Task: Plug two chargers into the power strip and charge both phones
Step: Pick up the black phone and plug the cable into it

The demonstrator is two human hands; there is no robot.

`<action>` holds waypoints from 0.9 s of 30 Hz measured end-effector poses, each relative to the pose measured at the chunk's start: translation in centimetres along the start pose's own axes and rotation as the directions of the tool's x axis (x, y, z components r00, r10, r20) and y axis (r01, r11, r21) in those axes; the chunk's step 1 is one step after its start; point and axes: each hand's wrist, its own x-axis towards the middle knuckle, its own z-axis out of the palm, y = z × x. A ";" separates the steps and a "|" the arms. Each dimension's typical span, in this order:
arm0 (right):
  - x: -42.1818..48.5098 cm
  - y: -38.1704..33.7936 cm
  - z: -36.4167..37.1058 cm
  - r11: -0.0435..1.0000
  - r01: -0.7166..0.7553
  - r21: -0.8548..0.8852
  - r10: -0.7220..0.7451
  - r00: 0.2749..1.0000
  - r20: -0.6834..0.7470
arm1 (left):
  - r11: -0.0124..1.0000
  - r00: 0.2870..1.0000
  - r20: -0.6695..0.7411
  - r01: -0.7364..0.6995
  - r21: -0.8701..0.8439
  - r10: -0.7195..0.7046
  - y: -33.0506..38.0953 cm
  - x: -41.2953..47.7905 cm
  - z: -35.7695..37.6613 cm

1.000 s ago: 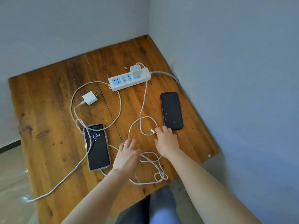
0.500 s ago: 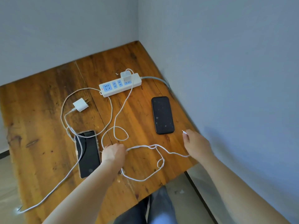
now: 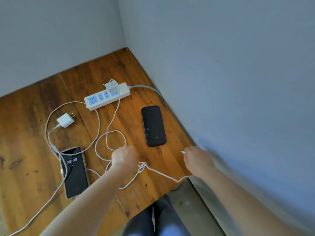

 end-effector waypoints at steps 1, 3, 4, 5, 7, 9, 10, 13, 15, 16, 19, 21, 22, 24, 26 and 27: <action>0.3 -0.4 -0.1 0.999 -0.001 0.048 0.002 1.000 -0.019 | 0.992 1.000 -0.025 -0.011 -0.124 0.008 1.6 0.2 -0.2; 1.0 -1.0 -0.3 0.989 -0.042 0.142 0.046 0.999 -0.027 | 0.917 0.998 -0.055 -0.007 -0.398 -0.016 4.2 1.0 -0.4; 1.3 -1.2 -0.5 0.978 -0.081 0.192 0.084 0.996 -0.007 | 0.867 0.998 -0.038 0.026 -0.497 -0.052 5.0 1.5 -0.5; 1.6 -1.4 -0.6 0.963 -0.126 0.240 0.123 0.992 0.028 | 0.815 0.996 -0.025 0.059 -0.577 -0.090 5.6 2.2 -0.2; 2.1 -1.5 -0.7 0.929 -0.186 0.320 0.170 0.983 0.075 | 0.743 0.985 -0.003 0.127 -0.658 -0.171 6.8 3.2 0.0; 2.4 -1.3 -0.5 0.905 -0.197 0.378 0.184 0.980 0.072 | 0.703 0.971 0.041 0.198 -0.683 -0.234 7.8 4.2 0.1; 2.4 -1.2 -0.5 0.894 -0.199 0.402 0.188 0.980 0.068 | 0.705 0.965 0.050 0.223 -0.674 -0.258 8.2 4.6 0.2; 2.4 -0.4 -0.5 0.873 -0.219 0.436 0.200 0.976 0.089 | 0.725 0.956 0.029 0.241 -0.645 -0.292 9.0 5.5 0.5; 2.3 0.1 -0.7 0.873 -0.236 0.426 0.209 0.972 0.111 | 0.672 0.946 0.038 0.257 -0.694 -0.323 9.4 5.8 0.6; 2.2 0.3 -0.8 0.873 -0.244 0.422 0.214 0.970 0.119 | 0.632 0.937 0.053 0.274 -0.725 -0.345 9.5 5.9 0.5; 2.2 0.5 -1.2 0.870 -0.263 0.418 0.226 0.964 0.137 | 0.564 0.919 0.080 0.304 -0.768 -0.386 9.6 6.2 0.1; 2.3 0.3 -1.3 0.852 -0.282 0.441 0.243 0.959 0.142 | 0.531 0.920 0.097 0.302 -0.792 -0.380 9.5 6.2 -0.1; 2.3 0.1 -1.4 0.842 -0.288 0.456 0.250 0.958 0.142 | 0.509 0.925 0.109 0.295 -0.809 -0.364 9.4 6.2 -0.1; 2.2 -0.2 -1.4 0.834 -0.283 0.474 0.247 0.959 0.139 | 0.457 0.938 0.113 0.262 -0.850 -0.326 9.1 5.9 0.0; 1.9 -0.5 -1.5 0.835 -0.271 0.478 0.231 0.962 0.143 | 0.413 0.950 0.094 0.218 -0.884 -0.299 8.4 5.4 -0.4; 1.8 -0.6 -1.7 0.836 -0.270 0.478 0.225 0.963 0.149 | 0.404 0.956 0.092 0.203 -0.892 -0.278 8.0 5.1 -0.7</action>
